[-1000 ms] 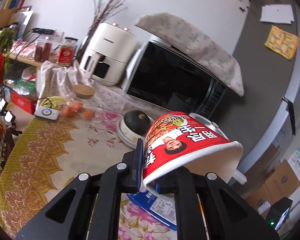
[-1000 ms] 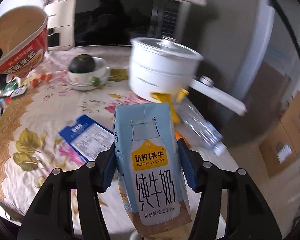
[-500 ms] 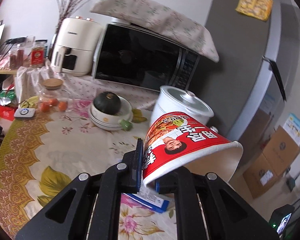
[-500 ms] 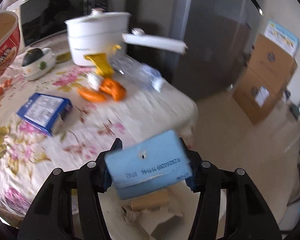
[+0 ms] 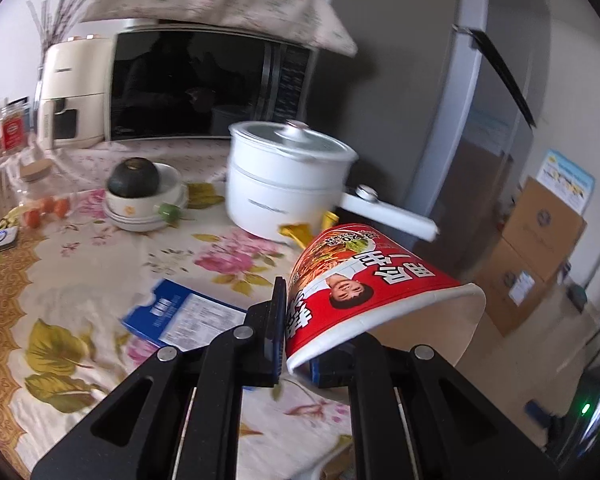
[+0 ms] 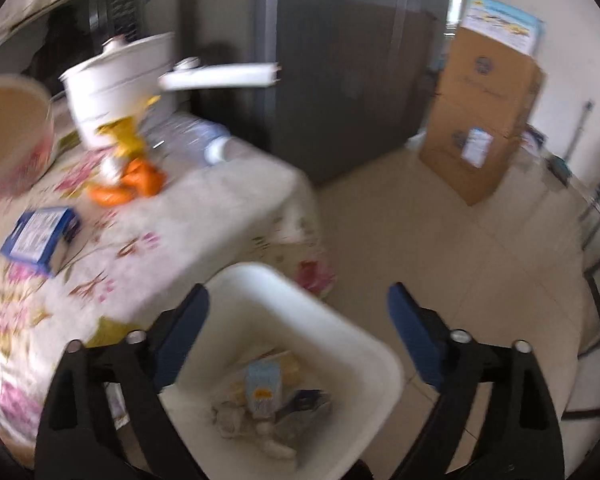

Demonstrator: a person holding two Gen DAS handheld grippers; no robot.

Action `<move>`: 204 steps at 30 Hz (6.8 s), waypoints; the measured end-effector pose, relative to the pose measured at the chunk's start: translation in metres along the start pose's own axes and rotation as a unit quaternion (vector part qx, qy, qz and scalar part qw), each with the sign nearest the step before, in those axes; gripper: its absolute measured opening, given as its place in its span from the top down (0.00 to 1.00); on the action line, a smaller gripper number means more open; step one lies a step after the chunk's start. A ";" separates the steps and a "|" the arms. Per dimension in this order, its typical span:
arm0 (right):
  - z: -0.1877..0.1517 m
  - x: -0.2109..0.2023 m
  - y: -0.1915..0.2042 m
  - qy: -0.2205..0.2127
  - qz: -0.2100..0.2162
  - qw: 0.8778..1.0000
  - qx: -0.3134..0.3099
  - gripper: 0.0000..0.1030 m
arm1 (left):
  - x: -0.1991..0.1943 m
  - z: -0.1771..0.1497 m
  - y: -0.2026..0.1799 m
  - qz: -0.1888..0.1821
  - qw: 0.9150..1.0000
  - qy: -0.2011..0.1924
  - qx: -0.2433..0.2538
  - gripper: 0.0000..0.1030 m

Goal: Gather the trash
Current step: 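Lower the left tool over the bin and release the red noodle cup, then reach the right tool to the blue biscuit box and close on it, then lift the biscuit box with the right tool while the left tool grasps the yellow wrapper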

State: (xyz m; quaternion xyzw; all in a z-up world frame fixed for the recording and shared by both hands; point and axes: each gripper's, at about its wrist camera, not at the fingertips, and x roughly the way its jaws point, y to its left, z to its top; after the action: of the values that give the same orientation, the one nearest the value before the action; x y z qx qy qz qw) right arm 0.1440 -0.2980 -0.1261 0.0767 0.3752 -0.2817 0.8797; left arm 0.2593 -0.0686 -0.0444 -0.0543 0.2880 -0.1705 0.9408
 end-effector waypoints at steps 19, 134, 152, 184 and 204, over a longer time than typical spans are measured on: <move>0.002 0.005 -0.101 -0.008 -0.080 0.990 0.113 0.07 | 0.037 -0.069 -0.113 -0.067 0.987 0.083 0.124 0.89; 0.080 0.067 0.357 0.045 0.324 0.887 -0.325 0.14 | 0.001 0.018 0.247 0.025 0.943 0.116 -0.310 0.18; 0.115 0.003 0.123 -0.064 0.279 0.955 -0.077 0.13 | 0.098 0.006 0.150 -0.005 0.947 0.172 -0.270 0.18; 0.119 0.030 0.020 -0.054 0.268 0.960 0.056 0.12 | 0.270 0.040 0.031 -0.033 0.959 0.183 -0.214 0.88; 0.097 0.001 0.023 -0.061 0.276 0.959 0.015 0.12 | 0.098 0.038 0.059 -0.042 0.979 0.081 -0.181 0.94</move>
State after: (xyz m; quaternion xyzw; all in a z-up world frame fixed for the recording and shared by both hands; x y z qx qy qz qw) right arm 0.2172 -0.3130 -0.0604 0.1732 0.2803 -0.0378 0.9434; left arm 0.3738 -0.0480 -0.0755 -0.2221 0.3870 -0.1583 0.8808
